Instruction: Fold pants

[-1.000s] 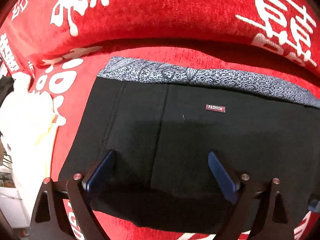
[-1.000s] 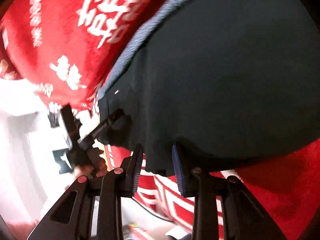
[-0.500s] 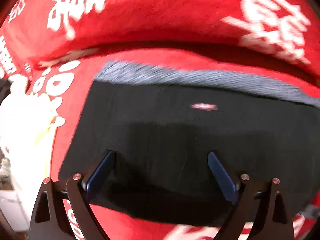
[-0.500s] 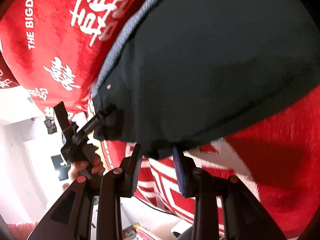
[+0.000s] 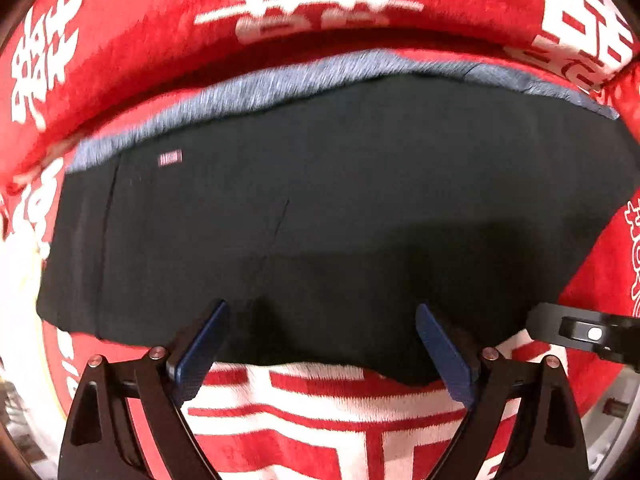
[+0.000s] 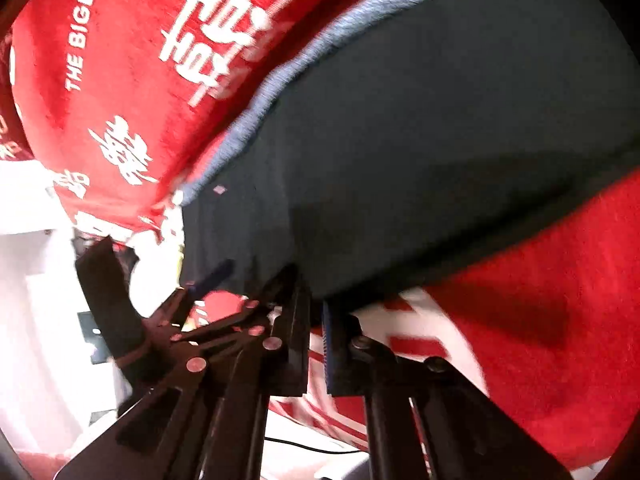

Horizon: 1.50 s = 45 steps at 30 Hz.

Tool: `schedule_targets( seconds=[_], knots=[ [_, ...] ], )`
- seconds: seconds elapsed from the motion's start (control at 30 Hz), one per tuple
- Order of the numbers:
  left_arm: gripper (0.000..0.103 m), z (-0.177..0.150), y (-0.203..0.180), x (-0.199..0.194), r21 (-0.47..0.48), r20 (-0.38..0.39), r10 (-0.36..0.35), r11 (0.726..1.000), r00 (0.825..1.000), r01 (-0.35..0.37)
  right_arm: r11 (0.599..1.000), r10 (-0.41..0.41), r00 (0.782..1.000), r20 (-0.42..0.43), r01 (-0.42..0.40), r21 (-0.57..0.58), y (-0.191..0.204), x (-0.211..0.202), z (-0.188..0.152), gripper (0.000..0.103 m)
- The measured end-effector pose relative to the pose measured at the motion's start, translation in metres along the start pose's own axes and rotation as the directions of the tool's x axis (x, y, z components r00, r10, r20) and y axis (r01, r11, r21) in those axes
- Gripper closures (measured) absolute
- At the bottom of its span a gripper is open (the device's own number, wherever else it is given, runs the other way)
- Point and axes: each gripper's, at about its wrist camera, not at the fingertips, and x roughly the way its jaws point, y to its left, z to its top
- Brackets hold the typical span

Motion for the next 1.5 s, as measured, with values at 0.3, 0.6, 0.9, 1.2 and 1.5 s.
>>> schedule_targets(
  seconds=[0.3,0.6,0.9,1.2,1.5],
  knots=[
    [0.008,0.014,-0.001,-0.027,-0.042,0.038,0.011,0.999,0.999,-0.01,0.985,-0.133,0.991,-0.004,0.132,-0.108,-0.012,-0.044,0.013,0.076],
    [0.008,0.046,-0.024,0.0,-0.051,0.004,0.017,0.999,1.0,-0.016,0.972,-0.036,0.99,0.133,0.004,0.235,-0.085,-0.079,0.077,0.095],
    [0.008,0.04,-0.024,-0.018,-0.03,0.023,0.029,0.999,0.999,-0.029,0.98,-0.192,0.975,0.113,0.185,0.066,-0.047,-0.091,0.054,0.091],
    [0.008,0.132,-0.02,0.007,-0.057,0.129,0.103,0.994,0.986,-0.096,0.918,-0.256,0.95,0.179,0.297,-0.263,0.036,-0.049,0.156,0.074],
    [0.0,0.105,0.051,0.024,-0.219,0.059,0.079,0.974,0.995,-0.065,0.871,-0.4,0.896,0.195,0.438,-0.224,0.007,-0.03,0.189,0.085]
  ],
)
